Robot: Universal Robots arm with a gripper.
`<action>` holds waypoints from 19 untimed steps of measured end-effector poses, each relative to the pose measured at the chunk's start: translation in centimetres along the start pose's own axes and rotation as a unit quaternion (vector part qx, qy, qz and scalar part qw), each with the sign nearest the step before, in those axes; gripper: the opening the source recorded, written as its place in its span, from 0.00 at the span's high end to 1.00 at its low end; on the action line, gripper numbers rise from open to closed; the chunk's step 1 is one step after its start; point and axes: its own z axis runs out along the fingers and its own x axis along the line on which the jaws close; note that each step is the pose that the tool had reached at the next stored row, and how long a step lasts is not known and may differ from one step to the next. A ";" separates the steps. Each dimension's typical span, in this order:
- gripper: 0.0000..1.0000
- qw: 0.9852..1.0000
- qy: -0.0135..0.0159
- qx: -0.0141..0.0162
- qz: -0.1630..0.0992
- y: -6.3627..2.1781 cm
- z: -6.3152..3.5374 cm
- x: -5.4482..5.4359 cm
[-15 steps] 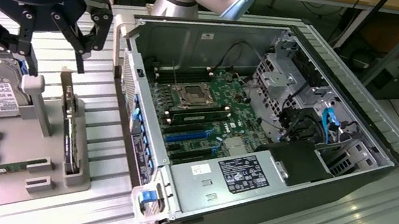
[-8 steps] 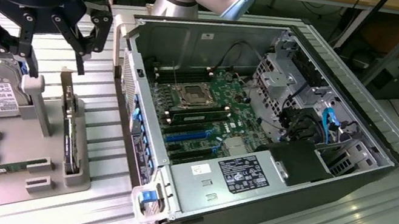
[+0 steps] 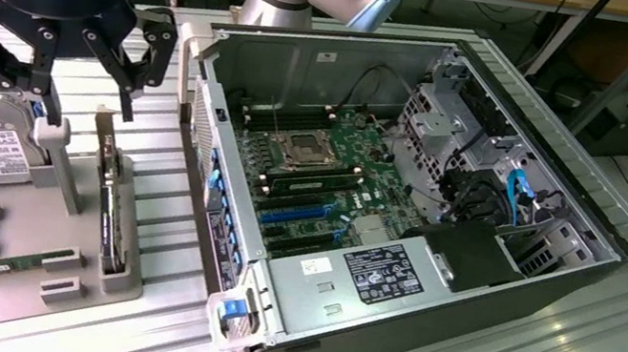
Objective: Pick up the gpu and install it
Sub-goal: 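Pick up the gpu and move the gpu toward the slot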
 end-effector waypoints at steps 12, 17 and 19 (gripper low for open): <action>0.40 1.000 0.000 0.000 0.000 -0.72 0.83 0.0; 0.40 1.000 0.000 0.000 0.000 -0.76 1.38 0.0; 0.40 1.000 0.000 0.000 0.000 -0.78 1.63 0.1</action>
